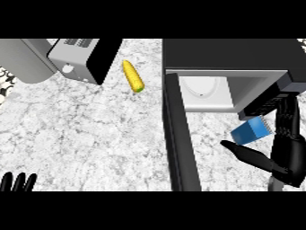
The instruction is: Pick up the milk, place it into the microwave and close the microwave
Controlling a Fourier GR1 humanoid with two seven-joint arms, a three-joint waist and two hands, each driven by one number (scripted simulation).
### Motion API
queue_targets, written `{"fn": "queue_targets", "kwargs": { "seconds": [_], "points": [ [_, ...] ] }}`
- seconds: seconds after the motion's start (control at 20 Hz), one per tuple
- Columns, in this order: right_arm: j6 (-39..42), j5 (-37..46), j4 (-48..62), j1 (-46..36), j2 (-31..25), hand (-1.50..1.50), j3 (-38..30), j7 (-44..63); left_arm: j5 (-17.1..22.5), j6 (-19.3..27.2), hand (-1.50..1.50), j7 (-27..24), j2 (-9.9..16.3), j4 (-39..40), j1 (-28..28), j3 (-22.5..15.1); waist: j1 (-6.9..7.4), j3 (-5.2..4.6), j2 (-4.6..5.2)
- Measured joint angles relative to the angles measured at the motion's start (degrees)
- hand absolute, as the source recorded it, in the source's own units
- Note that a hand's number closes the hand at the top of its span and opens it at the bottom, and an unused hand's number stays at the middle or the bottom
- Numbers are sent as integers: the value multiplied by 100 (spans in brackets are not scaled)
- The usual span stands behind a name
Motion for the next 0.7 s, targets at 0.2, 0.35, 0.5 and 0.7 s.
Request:
{"fn": "queue_targets", "kwargs": {
  "seconds": [0.2, 0.35, 0.5, 0.7],
  "points": [
    [107, -148, 401, 79, -115, -150, -267, -387, 89, -42, -150, -218, 89, 34, 194, -3, 1, 0, -2],
    [249, -265, 926, -44, -265, -150, -497, -674, 95, -33, -150, -232, 122, 66, 188, -22, 2, 1, 2],
    [399, -322, 1229, -69, -379, -150, -592, -824, 194, -66, -150, -367, 197, 51, 314, -3, 4, 1, 0],
    [655, -440, 1781, -125, -524, -150, -749, -1139, 112, 35, -150, -254, 185, 9, 209, -80, -1, 1, 3]
  ]
}}
